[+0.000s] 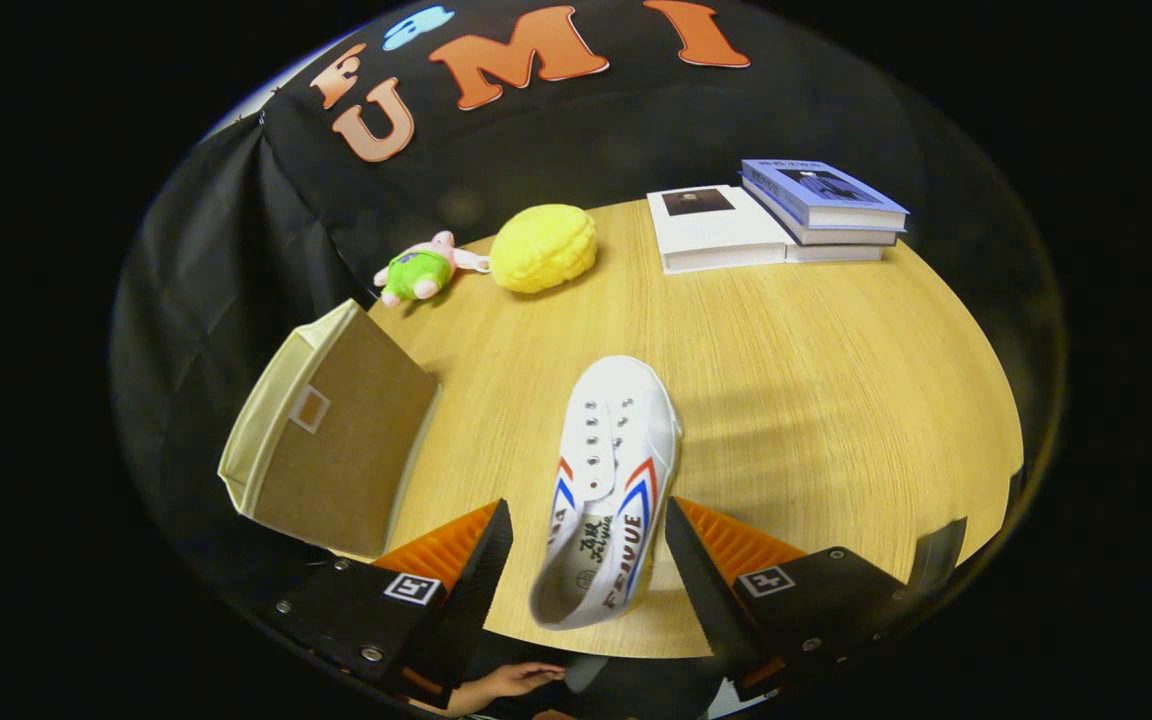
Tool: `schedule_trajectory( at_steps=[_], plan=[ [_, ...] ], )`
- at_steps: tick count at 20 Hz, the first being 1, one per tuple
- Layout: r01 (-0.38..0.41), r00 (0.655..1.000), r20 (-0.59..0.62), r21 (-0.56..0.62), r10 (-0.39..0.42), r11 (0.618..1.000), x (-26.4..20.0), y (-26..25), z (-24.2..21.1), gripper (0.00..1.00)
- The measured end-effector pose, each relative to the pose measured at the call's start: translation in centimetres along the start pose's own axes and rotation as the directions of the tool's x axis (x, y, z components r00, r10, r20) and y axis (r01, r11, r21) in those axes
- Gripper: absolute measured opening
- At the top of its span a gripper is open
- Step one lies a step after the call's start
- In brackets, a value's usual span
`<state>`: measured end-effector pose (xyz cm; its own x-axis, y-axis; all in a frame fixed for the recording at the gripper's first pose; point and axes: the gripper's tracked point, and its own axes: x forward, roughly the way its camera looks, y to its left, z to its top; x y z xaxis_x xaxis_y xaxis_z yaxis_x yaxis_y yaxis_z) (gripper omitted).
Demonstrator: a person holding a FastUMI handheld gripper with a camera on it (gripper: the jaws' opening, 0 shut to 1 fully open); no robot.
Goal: Open the storage box then place both shoes into the box .Put the left shoe in first, then the right shoe, with the right side of both shoes facing outward in a uniform manner.
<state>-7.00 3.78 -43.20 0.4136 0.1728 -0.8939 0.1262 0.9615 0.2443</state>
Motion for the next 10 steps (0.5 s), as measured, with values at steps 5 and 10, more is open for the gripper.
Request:
schedule_trajectory(
  at_steps=[5, 10],
  plan=[
    [0.029, 0.998, -0.059, 0.041, -0.027, 0.999, 2.4, -1.6, -1.6, 0.76],
    [0.027, 0.994, -0.104, 0.118, -0.014, 0.993, 4.7, -1.7, -2.5, 0.5]
  ],
)
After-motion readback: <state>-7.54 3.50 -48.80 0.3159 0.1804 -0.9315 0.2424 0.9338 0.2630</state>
